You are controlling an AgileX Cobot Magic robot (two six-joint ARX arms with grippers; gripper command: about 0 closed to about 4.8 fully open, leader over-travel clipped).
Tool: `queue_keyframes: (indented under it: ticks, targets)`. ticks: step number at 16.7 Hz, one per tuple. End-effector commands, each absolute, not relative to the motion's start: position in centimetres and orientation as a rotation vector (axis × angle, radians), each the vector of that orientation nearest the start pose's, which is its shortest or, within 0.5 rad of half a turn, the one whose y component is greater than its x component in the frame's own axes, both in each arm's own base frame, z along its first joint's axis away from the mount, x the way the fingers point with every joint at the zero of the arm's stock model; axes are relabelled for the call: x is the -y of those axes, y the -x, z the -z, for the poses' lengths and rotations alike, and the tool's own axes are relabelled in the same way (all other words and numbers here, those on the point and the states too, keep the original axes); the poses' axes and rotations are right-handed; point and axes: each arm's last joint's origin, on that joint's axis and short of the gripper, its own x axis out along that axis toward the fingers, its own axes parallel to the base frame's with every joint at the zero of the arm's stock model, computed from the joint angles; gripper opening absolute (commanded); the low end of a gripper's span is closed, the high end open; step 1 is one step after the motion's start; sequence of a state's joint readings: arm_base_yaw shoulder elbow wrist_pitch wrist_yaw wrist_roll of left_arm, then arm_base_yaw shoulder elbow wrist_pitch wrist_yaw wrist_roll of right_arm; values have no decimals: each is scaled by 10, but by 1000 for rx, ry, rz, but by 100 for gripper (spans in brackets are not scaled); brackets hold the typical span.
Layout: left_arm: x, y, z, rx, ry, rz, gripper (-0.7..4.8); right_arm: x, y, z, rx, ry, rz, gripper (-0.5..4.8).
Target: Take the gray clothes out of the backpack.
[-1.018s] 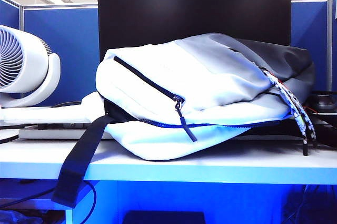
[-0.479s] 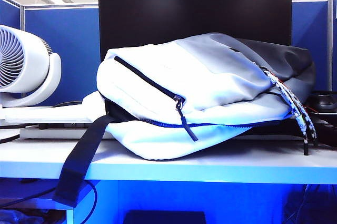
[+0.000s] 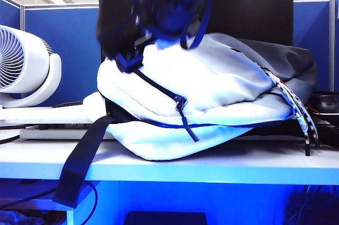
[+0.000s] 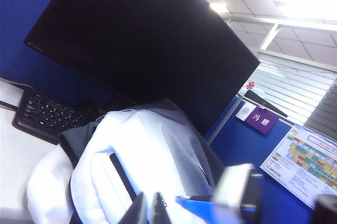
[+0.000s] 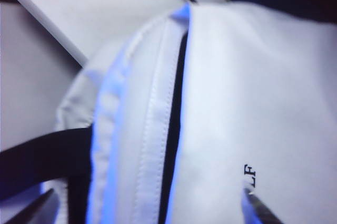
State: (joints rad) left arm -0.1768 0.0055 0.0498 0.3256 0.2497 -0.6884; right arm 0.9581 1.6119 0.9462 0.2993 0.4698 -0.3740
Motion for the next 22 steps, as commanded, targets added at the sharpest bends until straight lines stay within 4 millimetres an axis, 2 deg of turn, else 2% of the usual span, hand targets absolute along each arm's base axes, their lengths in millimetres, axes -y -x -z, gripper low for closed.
queue_keyframes:
  ticks: [1, 5, 9, 11, 12, 13, 14, 16, 18, 22]
  targets:
    - [23, -84, -213, 226, 654, 546, 27, -286, -222, -221, -203, 626, -467, 479]
    - [23, -83, -213, 221, 648, 566, 27, -294, -235, -204, -240, 662, -399, 479]
    - [23, -83, -213, 220, 648, 566, 27, -287, -252, -184, -298, 693, -342, 479]
    - [24, -83, -213, 212, 641, 590, 27, -283, -256, -182, -309, 692, -318, 479]
    - [24, -83, -213, 206, 637, 605, 27, -282, -257, -184, -300, 689, -289, 185]
    - [24, -83, -213, 203, 635, 611, 27, -282, -257, -186, -290, 682, -276, 46]
    - [24, -83, -212, 204, 627, 613, 27, -282, -257, -189, -276, 673, -275, -1]
    - [24, -83, -212, 210, 606, 609, 27, -282, -256, -198, -246, 646, -275, -1]
    - [25, -83, -211, 207, 564, 602, 27, -278, -252, -219, -194, 610, -267, -1]
    - [27, -82, -212, 220, 451, 683, 27, -238, -243, -307, 39, 390, -208, -1]
